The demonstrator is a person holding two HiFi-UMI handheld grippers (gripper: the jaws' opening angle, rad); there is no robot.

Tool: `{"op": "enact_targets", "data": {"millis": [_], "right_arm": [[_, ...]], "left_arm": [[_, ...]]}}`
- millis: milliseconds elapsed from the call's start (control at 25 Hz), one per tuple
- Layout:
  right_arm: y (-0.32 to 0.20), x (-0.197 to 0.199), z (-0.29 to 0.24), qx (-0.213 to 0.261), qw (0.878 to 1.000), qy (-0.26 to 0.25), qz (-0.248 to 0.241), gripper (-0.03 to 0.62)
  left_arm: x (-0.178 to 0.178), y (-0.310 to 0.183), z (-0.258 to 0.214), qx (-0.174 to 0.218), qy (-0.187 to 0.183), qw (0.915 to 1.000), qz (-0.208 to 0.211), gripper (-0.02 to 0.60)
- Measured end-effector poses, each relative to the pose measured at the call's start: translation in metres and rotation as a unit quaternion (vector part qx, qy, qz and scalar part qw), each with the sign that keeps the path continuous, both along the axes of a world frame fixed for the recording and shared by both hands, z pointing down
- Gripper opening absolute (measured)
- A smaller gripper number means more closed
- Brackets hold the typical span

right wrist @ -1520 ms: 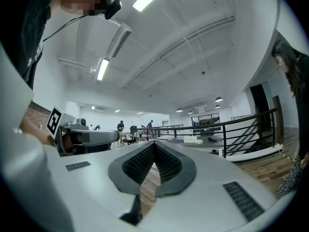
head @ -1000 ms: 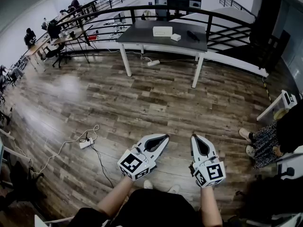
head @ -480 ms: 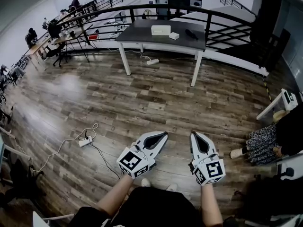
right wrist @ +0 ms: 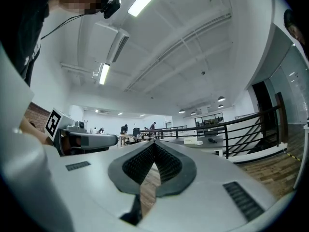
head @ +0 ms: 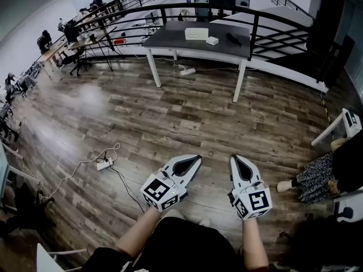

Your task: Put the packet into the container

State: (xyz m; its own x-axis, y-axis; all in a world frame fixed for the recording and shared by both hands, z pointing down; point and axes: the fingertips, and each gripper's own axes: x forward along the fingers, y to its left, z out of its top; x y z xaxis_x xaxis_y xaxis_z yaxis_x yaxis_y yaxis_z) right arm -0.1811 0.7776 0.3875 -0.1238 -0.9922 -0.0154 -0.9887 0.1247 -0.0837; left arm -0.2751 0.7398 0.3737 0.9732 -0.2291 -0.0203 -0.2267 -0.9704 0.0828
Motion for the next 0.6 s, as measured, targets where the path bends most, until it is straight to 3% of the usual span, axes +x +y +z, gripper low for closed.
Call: {"op": "enact_targets", "data": {"millis": [320,600], "right_arm": [[-0.024,0.01,0.004,-0.002,1.0,-0.003,-0.014,0.003],[-0.074,0.03,0.013,-0.007,1.0,0.001,-0.001,0.003]], "left_arm": [[0.022,-0.021,-0.007,0.003,0.007,1.0,-0.002,0.005],[0.035,-0.077,0.01,-0.007,-0.001,1.0,-0.001,0.006]]}}
